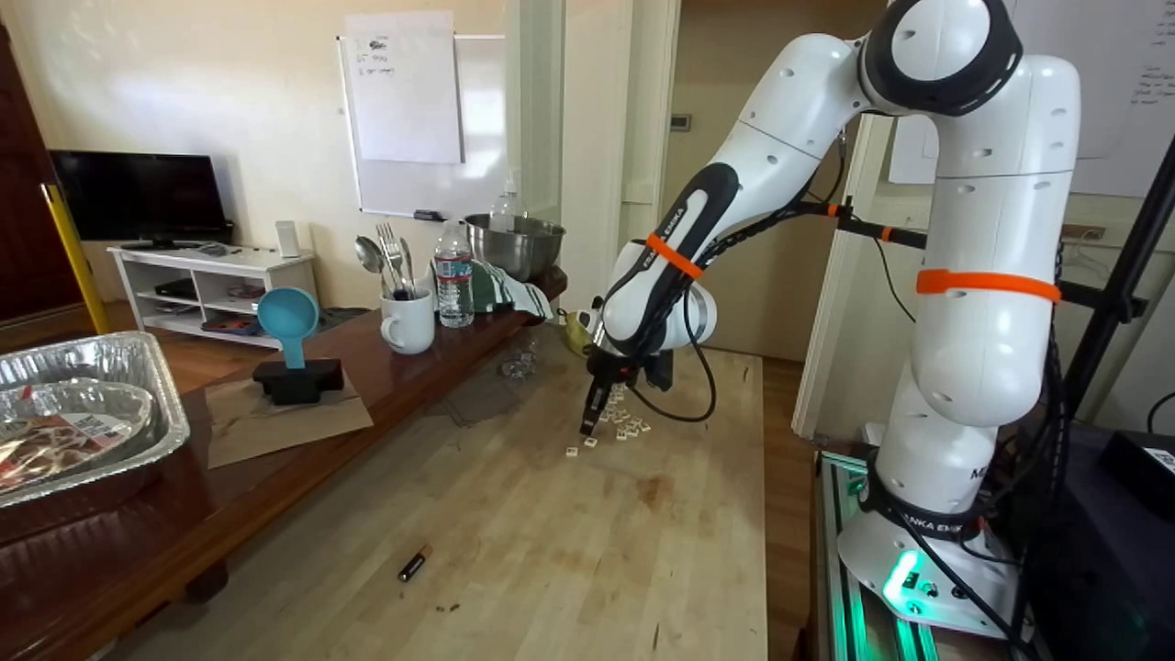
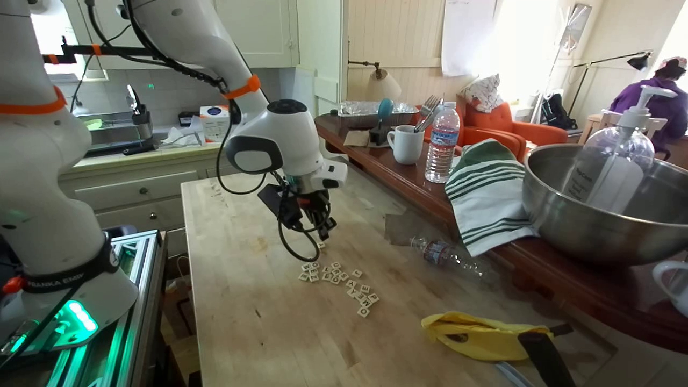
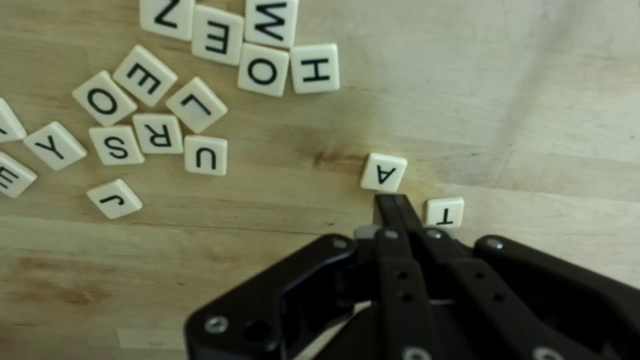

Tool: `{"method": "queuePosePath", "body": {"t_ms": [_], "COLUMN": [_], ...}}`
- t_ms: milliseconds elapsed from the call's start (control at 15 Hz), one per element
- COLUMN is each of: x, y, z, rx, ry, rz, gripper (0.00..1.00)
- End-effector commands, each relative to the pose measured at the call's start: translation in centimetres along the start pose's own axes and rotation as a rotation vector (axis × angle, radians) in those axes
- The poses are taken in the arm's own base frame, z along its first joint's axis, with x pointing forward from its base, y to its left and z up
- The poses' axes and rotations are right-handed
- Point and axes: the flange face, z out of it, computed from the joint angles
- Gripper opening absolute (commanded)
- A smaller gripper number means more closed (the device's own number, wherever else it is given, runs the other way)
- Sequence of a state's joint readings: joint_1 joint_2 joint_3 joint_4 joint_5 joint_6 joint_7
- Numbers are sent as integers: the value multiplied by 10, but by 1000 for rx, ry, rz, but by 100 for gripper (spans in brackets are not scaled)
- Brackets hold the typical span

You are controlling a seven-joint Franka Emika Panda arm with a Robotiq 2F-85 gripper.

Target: Use the tile letters to spell the word tale

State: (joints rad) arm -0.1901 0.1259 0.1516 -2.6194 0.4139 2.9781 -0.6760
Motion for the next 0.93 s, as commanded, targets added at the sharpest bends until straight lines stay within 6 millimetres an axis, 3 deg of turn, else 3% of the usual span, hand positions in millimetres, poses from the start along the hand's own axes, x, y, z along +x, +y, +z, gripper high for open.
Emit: {"method": "queuePosePath", "body": {"t_ms": [0,867], "x": [-5,-15], "y": [6,8], "z": [-5,20], "rx": [12,15], "ry": [3,-30], "rz": [11,74], "gripper": [0,0]}}
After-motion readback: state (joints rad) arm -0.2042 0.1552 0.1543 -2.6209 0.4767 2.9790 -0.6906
